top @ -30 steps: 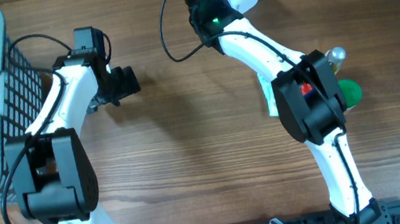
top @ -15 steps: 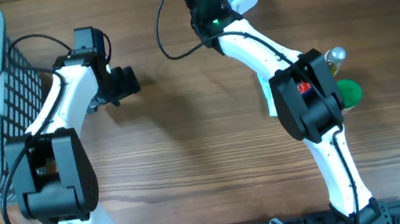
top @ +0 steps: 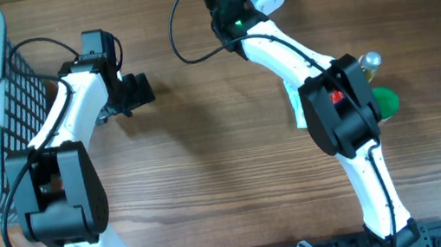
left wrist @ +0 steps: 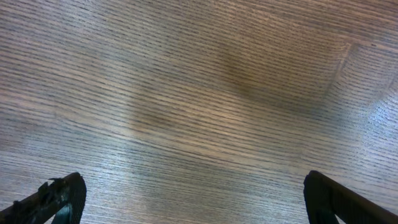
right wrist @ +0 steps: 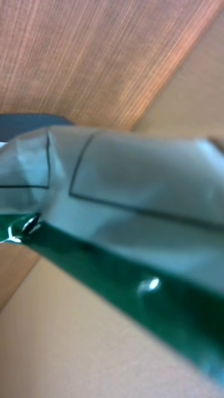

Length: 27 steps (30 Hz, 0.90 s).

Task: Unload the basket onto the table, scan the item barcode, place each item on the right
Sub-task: 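Bring the gloves packet back and lower it beside the other items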

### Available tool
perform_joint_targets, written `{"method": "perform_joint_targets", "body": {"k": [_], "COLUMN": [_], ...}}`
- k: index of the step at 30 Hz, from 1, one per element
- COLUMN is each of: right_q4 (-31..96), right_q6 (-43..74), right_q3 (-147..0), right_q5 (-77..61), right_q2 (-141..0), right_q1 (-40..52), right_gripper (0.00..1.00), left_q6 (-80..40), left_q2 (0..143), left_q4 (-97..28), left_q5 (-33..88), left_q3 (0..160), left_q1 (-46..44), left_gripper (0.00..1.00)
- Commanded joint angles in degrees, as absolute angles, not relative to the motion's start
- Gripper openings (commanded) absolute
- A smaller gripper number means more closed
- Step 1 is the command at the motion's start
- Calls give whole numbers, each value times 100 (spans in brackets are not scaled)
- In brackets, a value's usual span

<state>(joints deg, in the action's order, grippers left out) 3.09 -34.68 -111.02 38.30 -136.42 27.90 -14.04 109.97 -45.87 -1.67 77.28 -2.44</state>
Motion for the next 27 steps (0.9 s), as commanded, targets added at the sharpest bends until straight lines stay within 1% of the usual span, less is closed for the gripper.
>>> {"method": "perform_joint_targets", "body": {"k": [1, 6, 8, 9, 13, 15, 18, 22, 24, 27], "right_q4": [1059, 3695, 4558, 5317, 7363, 7911, 8064, 7690, 7693, 7640], "right_q6": [-2891, -989, -438, -14, 821, 1129, 1568, 1949, 2198, 2569], "right_q3": [-11163, -11163, -11163, -11163, -11002, -10715, -10095, -9319, -9188, -8989], "right_q5": [3583, 1946, 1411, 1044, 91, -121, -141, 5, 445, 926], "right_q2": [-12661, -11756, -11579, -11496, -11496, -11496, -11496, -11496, -11496, -11496], "right_q1": [2775, 2727, 2696, 2674, 2617, 2617, 2617, 2615, 2615, 2615], "right_gripper": [4, 4, 4, 4, 4, 4, 5, 5, 11, 14], "left_q6": [-1415, -1415, -1415, -1415, -1415, -1415, -1415, -1415, -1415, -1415], "left_q2": [10919, 10919, 10919, 10919, 10919, 10919, 10919, 10919, 10919, 10919], "left_q4": [-4569, -4569, -4569, -4569, -4569, -4569, -4569, -4569, -4569, -4569], "left_q5": [-202, -202, -202, -202, -202, -202, -202, -202, -202, -202], "left_q3": [7791, 7791, 7791, 7791, 7791, 7791, 7791, 7791, 7791, 7791], "left_q1": [-250, -250, -250, -250, -250, -250, -250, -250, -250, -250], "left_gripper": [100, 100, 100, 100, 100, 100, 100, 100, 100, 100]}}
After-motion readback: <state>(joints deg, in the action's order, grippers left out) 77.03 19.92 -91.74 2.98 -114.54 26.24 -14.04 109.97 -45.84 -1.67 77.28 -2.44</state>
